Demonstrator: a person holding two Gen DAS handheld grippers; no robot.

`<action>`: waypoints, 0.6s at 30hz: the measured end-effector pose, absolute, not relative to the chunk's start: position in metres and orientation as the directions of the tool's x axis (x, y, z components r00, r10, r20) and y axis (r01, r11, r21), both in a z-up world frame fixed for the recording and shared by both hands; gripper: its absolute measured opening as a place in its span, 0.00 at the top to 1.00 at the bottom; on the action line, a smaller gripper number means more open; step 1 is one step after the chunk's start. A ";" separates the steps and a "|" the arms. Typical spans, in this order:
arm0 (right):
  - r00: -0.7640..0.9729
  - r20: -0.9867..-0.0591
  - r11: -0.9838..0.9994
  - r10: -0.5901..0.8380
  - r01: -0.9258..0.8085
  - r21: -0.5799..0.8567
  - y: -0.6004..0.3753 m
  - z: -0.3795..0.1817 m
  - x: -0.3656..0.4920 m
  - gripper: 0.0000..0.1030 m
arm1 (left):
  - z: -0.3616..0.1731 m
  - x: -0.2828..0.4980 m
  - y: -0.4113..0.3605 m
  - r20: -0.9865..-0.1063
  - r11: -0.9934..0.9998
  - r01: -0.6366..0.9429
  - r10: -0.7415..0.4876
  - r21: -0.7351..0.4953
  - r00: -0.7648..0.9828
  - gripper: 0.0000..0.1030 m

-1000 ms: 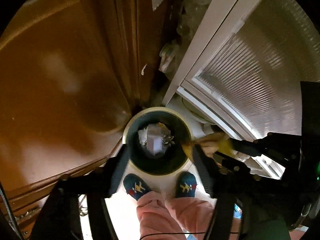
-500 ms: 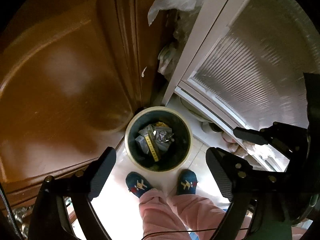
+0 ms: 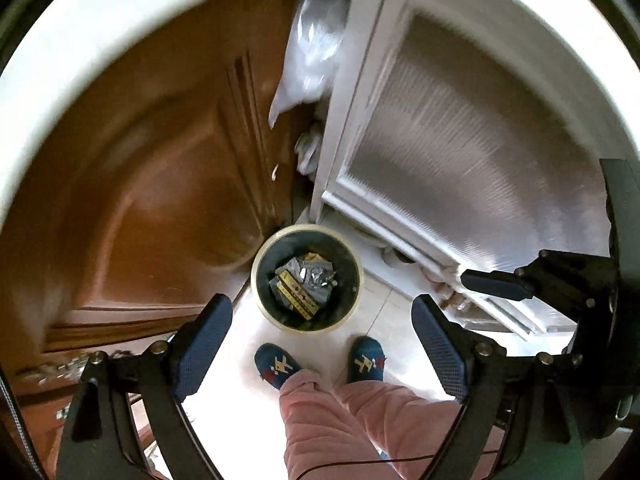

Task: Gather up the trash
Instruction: 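Raise both empty tools back up to the counter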

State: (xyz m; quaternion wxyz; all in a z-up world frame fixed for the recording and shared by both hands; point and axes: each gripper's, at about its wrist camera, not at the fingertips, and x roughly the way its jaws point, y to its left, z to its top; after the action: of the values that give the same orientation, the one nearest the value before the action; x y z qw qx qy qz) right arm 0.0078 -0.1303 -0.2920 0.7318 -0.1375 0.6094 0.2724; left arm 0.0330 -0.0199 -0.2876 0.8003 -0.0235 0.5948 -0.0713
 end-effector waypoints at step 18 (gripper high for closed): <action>0.386 -0.851 0.809 0.356 -0.583 0.074 -0.185 -0.103 0.021 0.58 | -0.070 0.028 -0.064 -0.820 0.968 0.248 -0.118 0.029 0.560 0.13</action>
State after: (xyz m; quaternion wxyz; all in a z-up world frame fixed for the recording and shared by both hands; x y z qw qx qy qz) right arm 0.0211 -0.1847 -0.1033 0.8240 -0.1191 0.4751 0.2848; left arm 0.0284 -0.0643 -0.0699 0.8803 0.0707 0.4575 -0.1040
